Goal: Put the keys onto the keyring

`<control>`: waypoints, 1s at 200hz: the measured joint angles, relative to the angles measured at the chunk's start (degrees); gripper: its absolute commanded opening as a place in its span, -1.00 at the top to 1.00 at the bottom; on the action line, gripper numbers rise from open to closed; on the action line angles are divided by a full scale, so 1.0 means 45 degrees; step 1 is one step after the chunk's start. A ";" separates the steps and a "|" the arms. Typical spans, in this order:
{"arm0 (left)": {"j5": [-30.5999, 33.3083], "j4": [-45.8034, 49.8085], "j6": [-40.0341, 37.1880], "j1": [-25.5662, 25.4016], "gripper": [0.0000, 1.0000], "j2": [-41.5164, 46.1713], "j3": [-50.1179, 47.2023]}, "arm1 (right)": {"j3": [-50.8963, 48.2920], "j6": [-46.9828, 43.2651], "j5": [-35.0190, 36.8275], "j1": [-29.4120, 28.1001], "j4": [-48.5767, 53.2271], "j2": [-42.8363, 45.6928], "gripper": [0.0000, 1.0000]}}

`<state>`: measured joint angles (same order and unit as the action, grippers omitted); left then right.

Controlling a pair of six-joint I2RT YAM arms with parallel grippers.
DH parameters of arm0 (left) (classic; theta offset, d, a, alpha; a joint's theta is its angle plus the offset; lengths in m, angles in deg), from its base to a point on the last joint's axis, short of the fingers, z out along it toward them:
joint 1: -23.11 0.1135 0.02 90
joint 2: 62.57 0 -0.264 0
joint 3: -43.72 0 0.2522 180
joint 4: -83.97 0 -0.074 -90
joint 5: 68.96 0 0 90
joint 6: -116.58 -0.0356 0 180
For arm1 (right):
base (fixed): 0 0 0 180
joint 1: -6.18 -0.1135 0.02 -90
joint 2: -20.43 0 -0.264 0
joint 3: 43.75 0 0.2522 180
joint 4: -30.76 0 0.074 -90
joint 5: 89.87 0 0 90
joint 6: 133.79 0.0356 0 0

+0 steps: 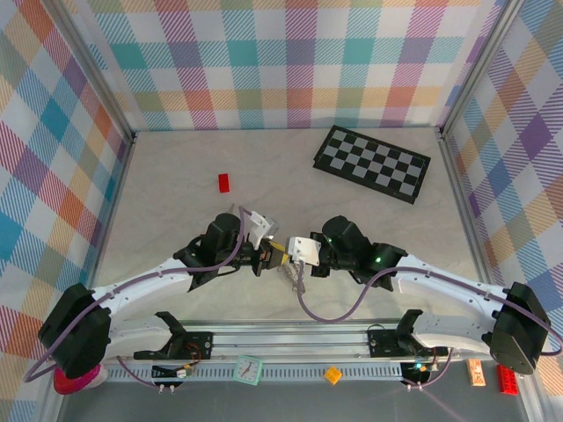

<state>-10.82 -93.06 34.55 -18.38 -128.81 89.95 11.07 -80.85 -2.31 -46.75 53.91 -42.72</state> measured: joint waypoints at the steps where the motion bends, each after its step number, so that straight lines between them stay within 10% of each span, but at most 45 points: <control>1: 0.0000 0.0000 0.0000 0.0000 1.00 -0.0005 0.0000 | 0.0000 0.0000 0.0010 0.0000 -0.0010 0.0000 1.00; 200: -0.0146 0.0019 0.0000 -0.0005 1.00 -0.0010 -0.0029 | 0.0015 0.0000 -0.0578 0.0019 0.0194 0.0000 1.00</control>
<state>-11.47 -92.97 34.55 -18.40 -128.85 89.82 11.13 -80.85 -4.91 -46.66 54.79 -42.72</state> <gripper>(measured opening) 0.043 0.046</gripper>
